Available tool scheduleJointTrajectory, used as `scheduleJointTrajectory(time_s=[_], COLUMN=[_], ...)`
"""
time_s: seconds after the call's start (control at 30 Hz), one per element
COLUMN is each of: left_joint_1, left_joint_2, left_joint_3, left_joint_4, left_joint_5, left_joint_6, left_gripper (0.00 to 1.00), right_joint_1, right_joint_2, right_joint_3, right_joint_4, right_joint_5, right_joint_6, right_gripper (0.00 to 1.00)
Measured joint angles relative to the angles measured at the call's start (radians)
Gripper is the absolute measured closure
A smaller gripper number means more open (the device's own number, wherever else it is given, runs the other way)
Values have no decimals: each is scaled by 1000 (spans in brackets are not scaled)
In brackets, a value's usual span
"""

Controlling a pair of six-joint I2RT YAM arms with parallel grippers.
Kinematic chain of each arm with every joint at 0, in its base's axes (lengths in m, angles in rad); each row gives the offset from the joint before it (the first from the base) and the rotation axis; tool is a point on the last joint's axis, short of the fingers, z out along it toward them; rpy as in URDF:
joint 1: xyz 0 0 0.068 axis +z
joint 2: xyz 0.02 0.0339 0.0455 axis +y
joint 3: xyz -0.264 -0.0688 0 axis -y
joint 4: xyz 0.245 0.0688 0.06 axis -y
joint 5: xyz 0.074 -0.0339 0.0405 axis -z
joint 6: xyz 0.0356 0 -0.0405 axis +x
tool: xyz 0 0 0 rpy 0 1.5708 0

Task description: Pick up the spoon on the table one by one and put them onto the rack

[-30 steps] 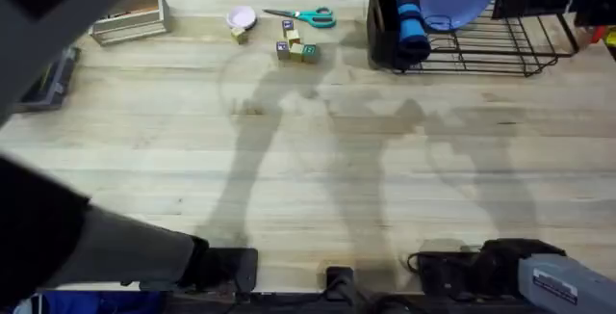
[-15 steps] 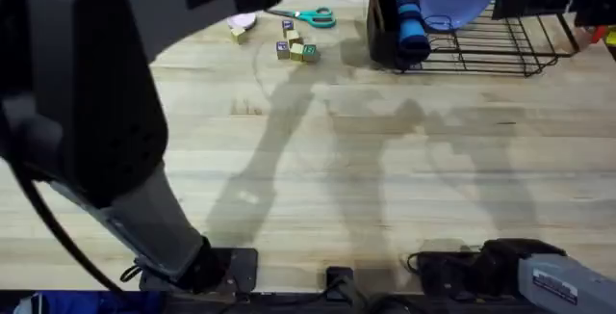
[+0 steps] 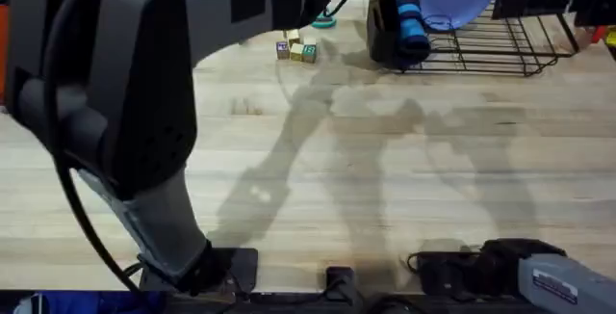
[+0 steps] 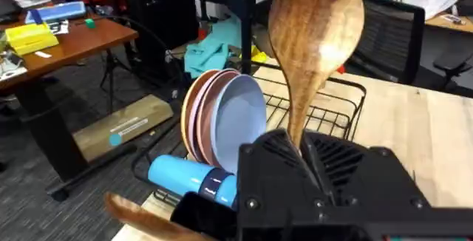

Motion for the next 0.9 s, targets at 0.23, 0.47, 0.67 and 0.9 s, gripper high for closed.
scheduleJointTrajectory(time_s=[0.23,0.47,0.67,0.9], left_joint_1=[-2,-15,-20,-30], left_joint_2=[46,125,160,177], left_joint_3=[0,0,0,0], left_joint_4=[95,283,321,321], left_joint_5=[27,37,37,36], left_joint_6=[-8,-103,-172,-188], left_gripper=[957,956,956,956], right_joint_1=[0,0,0,0], right_joint_2=[0,0,0,0], right_joint_3=[0,0,0,0], right_joint_4=[0,0,0,0], right_joint_5=[0,0,0,0], right_joint_6=[0,0,0,0], right_gripper=[9,9,9,8])
